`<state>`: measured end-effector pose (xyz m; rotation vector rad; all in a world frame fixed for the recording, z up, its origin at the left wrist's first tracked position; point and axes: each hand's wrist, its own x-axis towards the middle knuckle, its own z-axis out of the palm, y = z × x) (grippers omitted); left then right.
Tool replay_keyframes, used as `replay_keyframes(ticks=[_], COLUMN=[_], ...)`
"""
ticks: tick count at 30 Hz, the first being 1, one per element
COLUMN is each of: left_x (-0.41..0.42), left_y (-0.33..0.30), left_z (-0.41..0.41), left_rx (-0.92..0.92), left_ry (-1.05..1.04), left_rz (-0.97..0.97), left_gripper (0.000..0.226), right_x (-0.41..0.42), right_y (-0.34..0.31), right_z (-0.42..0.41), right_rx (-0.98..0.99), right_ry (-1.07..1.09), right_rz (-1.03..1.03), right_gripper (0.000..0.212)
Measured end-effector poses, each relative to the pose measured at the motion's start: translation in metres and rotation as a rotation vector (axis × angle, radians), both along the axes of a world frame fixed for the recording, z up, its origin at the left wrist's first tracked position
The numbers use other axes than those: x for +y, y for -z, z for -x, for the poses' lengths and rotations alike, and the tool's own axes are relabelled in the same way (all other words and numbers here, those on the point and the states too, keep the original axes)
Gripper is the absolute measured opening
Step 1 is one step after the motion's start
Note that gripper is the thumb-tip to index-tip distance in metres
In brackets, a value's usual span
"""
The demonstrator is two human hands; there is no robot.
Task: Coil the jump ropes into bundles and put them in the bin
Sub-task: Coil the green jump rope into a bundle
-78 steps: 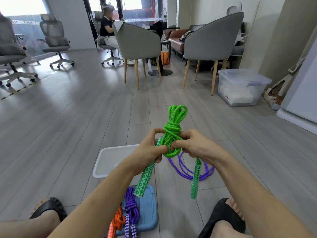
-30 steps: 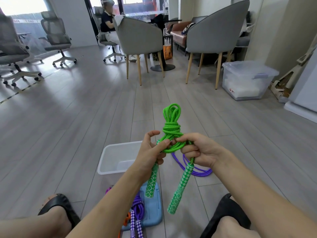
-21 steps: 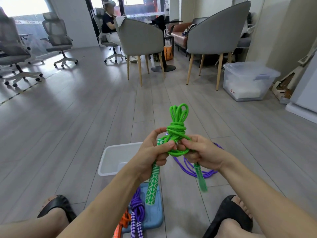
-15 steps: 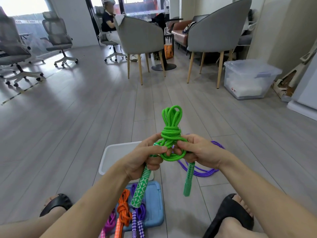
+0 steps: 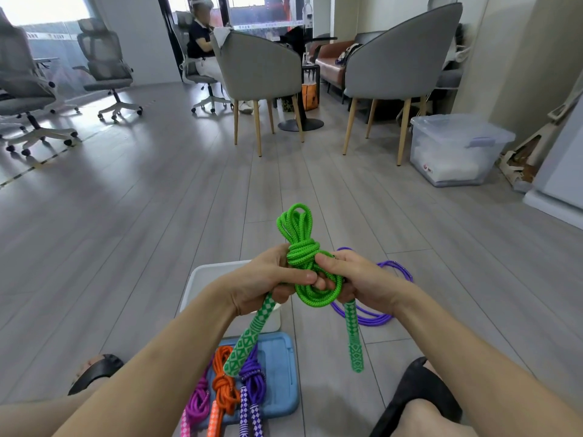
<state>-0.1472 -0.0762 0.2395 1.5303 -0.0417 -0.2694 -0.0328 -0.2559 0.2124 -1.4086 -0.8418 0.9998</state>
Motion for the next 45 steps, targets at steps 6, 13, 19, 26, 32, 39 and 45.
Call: replay_keyframes(ticks=[6, 13, 19, 26, 32, 39, 45], left_x=[-0.008, -0.026, -0.026, -0.023, -0.020, -0.019, -0.024], left_y=[0.000, 0.005, 0.003, -0.010, -0.014, -0.006, -0.001], left_z=[-0.001, -0.003, -0.006, -0.009, -0.009, -0.011, -0.016], left_rx=[0.046, 0.011, -0.026, -0.087, -0.113, -0.062, -0.042], left_ry=[-0.059, -0.267, -0.429, -0.481, -0.499, -0.516, -0.505], left_rz=[0.059, 0.034, 0.018, 0.042, 0.028, 0.021, 0.002], left_gripper=[0.041, 0.068, 0.048, 0.038, 0.034, 0.032, 0.035], right_x=[0.001, 0.006, 0.009, -0.002, -0.002, 0.000, 0.005], right_y=[-0.002, -0.008, 0.004, 0.044, 0.071, 0.039, -0.001], right_z=[0.003, 0.008, 0.006, 0.001, -0.007, -0.019, -0.008], right_rx=[-0.022, -0.109, -0.053, -0.136, -0.351, -0.157, -0.002], right_ry=[0.152, 0.275, 0.317, 0.274, 0.300, 0.700, 0.663], right_rz=[-0.042, -0.023, -0.192, -0.134, 0.212, -0.005, -0.194], right_gripper=[0.051, 0.044, 0.058, 0.033, 0.014, 0.010, 0.013])
